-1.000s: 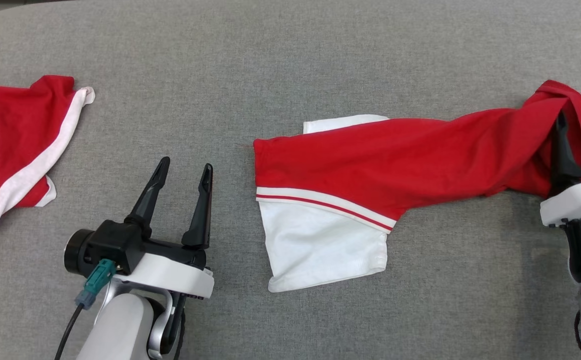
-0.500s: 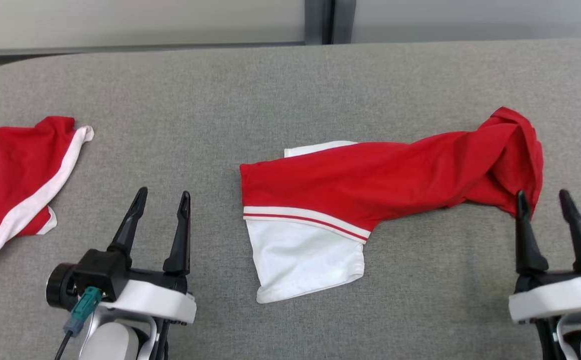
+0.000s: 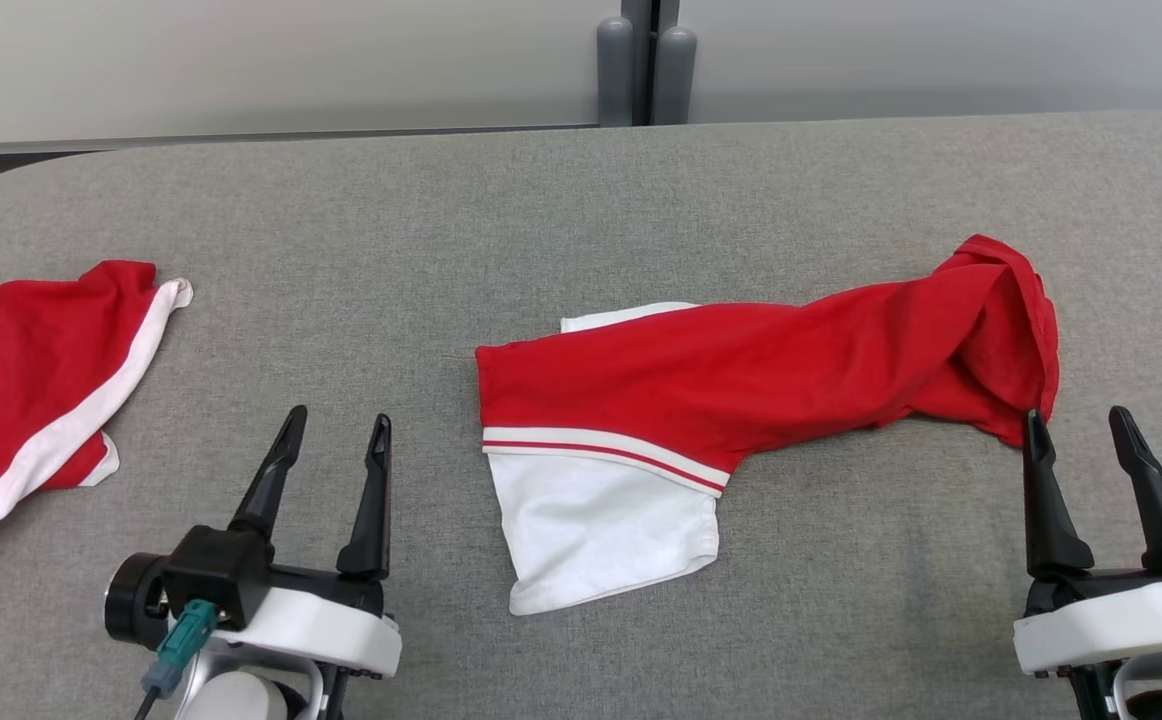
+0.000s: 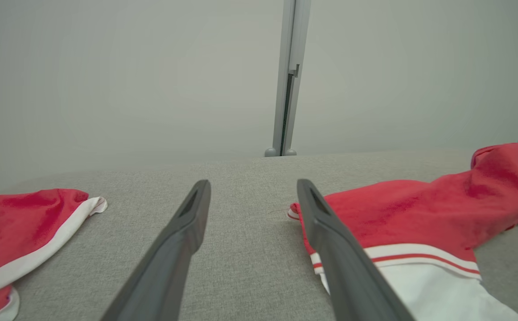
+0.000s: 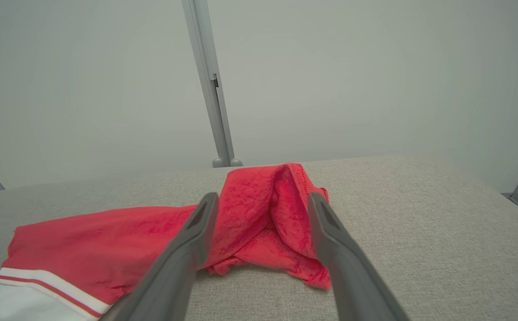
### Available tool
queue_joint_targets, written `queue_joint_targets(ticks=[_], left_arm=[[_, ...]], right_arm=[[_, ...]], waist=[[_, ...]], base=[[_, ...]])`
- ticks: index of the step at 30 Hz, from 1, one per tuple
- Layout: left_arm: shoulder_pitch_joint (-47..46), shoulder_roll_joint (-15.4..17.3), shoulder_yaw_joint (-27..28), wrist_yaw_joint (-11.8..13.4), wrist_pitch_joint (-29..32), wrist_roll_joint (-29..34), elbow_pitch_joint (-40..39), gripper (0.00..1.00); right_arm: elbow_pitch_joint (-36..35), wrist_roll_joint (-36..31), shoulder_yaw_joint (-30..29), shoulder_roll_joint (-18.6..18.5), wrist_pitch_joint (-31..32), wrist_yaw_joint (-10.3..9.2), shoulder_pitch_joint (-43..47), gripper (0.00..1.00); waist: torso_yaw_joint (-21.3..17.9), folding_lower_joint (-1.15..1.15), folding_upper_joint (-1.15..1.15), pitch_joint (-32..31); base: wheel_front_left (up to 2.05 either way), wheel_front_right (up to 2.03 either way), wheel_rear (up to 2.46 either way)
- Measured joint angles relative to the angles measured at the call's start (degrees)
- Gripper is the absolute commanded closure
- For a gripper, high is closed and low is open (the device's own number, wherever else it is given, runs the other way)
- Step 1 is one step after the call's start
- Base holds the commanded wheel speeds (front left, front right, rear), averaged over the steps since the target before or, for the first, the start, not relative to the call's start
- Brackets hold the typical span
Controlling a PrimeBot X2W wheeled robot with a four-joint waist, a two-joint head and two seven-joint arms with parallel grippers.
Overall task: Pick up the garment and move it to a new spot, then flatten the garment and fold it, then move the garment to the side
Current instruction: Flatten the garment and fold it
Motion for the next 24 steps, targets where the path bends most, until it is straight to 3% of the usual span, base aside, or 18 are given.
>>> queue_joint_targets(ticks=[6,12,18,19,20,21,24], left_arm=[[-0.54,-0.57,-2.81,-1.11,2.67,0.29,-0.08,0.0],[0.33,-2.53,-8.99,-4.12,12.04,-1.64,4.55,0.0],[1.84,-3.44,-11.65,-4.69,17.93,-3.63,6.37,0.0],[1.77,-3.44,-11.73,-4.69,18.26,-3.65,6.51,0.32],[1.6,-3.44,-11.71,-4.69,18.41,-3.91,6.58,0.92],[1.45,-3.44,-11.66,-4.68,18.33,-4.0,6.56,1.0],[0.96,-3.36,-11.51,-4.68,18.05,-4.11,6.58,1.0]], right_arm=[[-0.33,-0.03,-0.04,0.08,0.44,0.0,0.11,0.0],[0.22,0.48,0.48,0.04,0.45,0.0,-0.18,0.0],[1.16,1.14,0.08,0.25,0.23,0.0,-0.2,0.0],[1.38,1.13,-0.13,0.29,0.21,0.0,-0.21,0.0],[1.68,1.14,-0.47,0.31,0.15,0.0,-0.23,0.0],[1.93,1.13,-0.87,0.27,0.14,0.0,-0.27,0.0],[4.2,1.13,-2.11,-0.54,-0.02,0.0,-0.48,0.0]], waist=[[0.23,0.0,0.0,0.72],[-0.48,0.0,0.0,1.95],[-1.41,0.0,0.0,3.13],[-1.5,0.0,0.0,3.34],[-1.6,0.0,0.0,3.52],[-1.71,0.0,0.0,3.69],[-1.95,0.0,0.0,4.29]], base=[[0.0,0.0,0.0],[0.0,0.0,0.0],[0.0,0.0,0.0],[0.0,0.0,0.0],[0.0,0.0,0.0],[0.0,0.0,0.0],[0.0,0.0,0.0]])
